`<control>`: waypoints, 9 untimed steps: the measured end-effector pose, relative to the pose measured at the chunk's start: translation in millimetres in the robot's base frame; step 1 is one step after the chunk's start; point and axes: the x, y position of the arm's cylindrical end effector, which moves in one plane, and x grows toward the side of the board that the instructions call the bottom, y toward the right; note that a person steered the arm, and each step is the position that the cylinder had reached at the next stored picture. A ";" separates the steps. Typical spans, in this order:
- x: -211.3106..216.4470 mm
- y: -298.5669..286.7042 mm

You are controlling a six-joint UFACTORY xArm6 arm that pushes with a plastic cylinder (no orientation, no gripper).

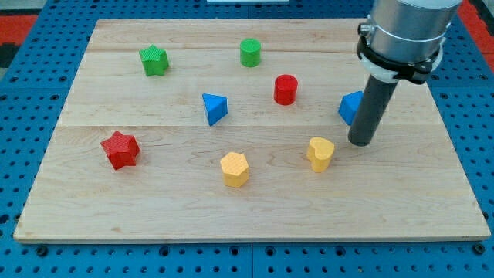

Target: Place blue cube parallel right to green circle

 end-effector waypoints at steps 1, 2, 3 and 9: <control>-16.4 6.8; -22.1 8.4; -21.2 11.9; -115.3 24.2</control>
